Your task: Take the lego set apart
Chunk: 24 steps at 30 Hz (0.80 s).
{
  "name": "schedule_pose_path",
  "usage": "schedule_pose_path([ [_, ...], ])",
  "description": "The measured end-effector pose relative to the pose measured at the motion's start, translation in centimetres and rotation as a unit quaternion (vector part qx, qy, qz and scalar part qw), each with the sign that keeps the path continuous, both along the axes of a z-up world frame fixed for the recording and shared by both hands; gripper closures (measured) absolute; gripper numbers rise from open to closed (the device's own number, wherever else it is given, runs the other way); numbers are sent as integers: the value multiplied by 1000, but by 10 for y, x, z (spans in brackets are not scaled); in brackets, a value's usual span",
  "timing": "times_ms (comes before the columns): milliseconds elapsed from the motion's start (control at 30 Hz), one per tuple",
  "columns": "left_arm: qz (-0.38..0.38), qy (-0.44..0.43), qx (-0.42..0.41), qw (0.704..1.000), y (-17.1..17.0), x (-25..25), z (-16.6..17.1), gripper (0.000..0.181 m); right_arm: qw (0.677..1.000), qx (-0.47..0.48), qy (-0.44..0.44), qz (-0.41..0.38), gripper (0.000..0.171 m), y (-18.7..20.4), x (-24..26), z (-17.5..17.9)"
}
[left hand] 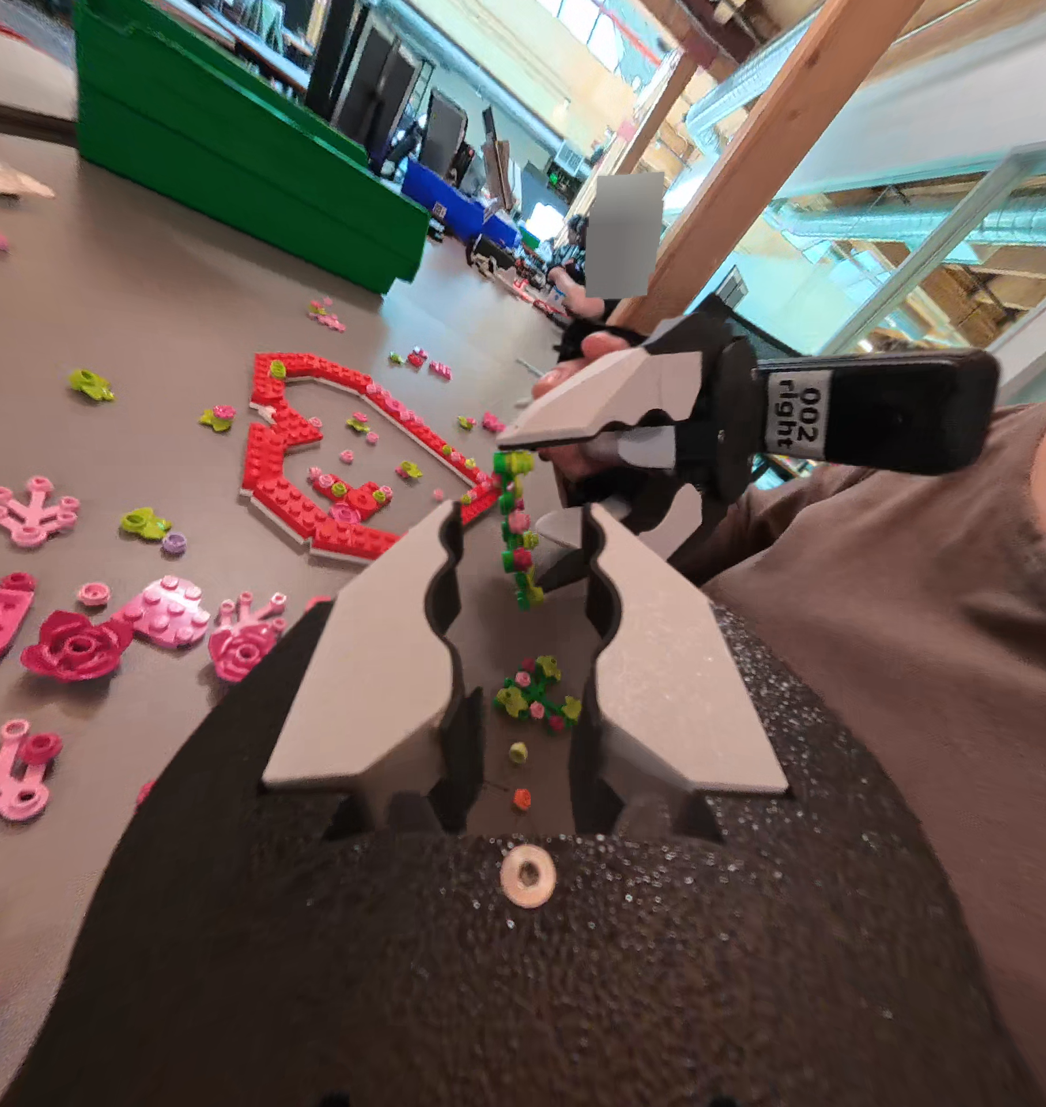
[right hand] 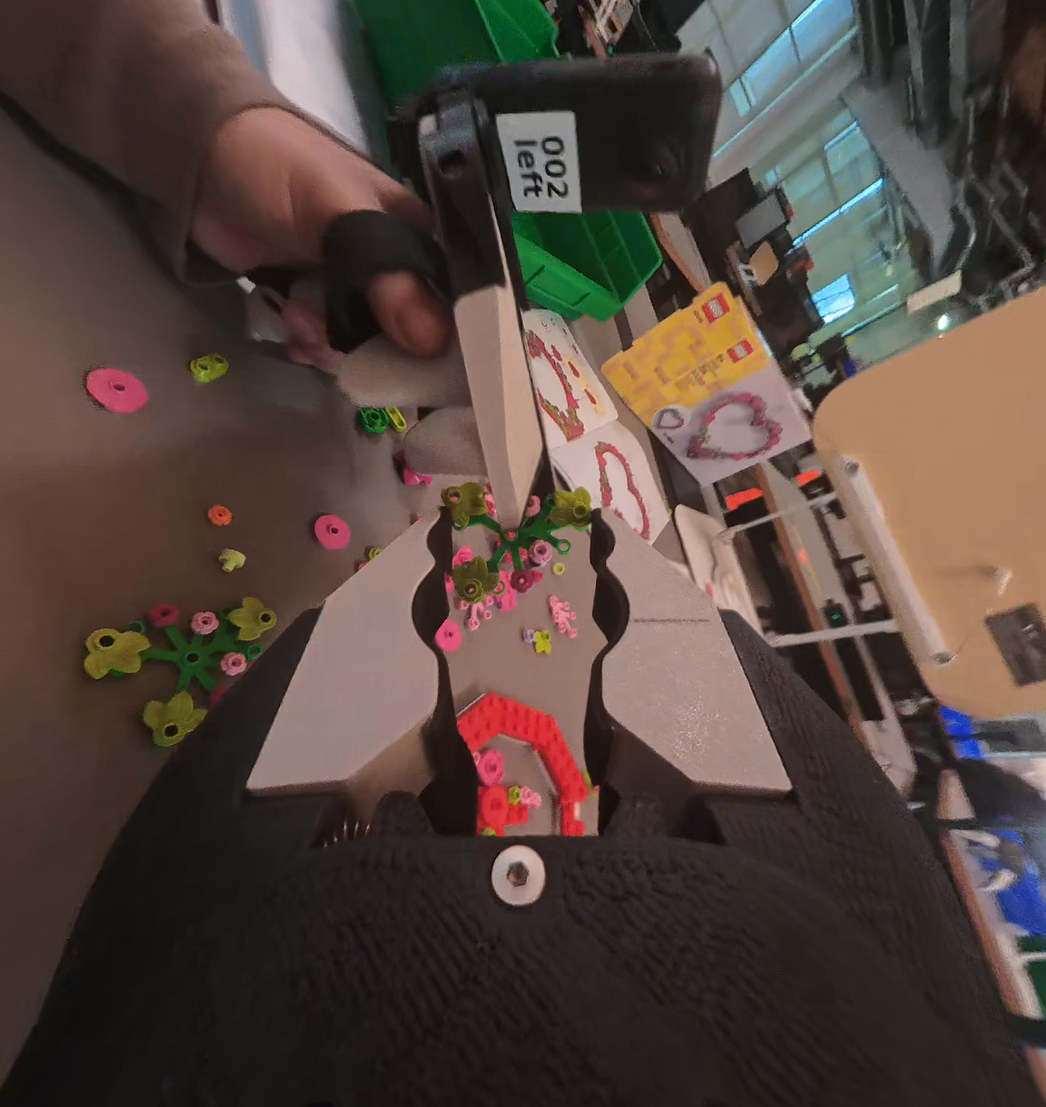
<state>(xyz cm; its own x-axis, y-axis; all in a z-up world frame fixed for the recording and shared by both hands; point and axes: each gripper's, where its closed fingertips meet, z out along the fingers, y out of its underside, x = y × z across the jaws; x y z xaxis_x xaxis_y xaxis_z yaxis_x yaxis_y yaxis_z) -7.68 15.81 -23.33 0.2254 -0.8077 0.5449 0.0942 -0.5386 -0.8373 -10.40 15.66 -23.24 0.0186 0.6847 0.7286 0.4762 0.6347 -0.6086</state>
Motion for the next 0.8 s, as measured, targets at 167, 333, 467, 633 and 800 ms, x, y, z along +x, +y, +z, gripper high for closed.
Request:
schedule_pose_path([
  [167,14,68,30,997,3,-6,-16,178,1000,-21,4,15,125,1,-9,-4],
  [333,187,255,184,931,40,-45,-22,178,938,-297,173,-50,132,25,-9,23],
  [467,277,362,315,832,51,-65,-4,178,876,-413,243,-61,136,27,-29,27],
  [633,314,423,401,750,50,-71,10,178,825,-477,297,-52,147,25,-46,34],
  [800,324,484,453,676,51,-79,14,178,770,-550,323,-33,158,28,-47,34],
])
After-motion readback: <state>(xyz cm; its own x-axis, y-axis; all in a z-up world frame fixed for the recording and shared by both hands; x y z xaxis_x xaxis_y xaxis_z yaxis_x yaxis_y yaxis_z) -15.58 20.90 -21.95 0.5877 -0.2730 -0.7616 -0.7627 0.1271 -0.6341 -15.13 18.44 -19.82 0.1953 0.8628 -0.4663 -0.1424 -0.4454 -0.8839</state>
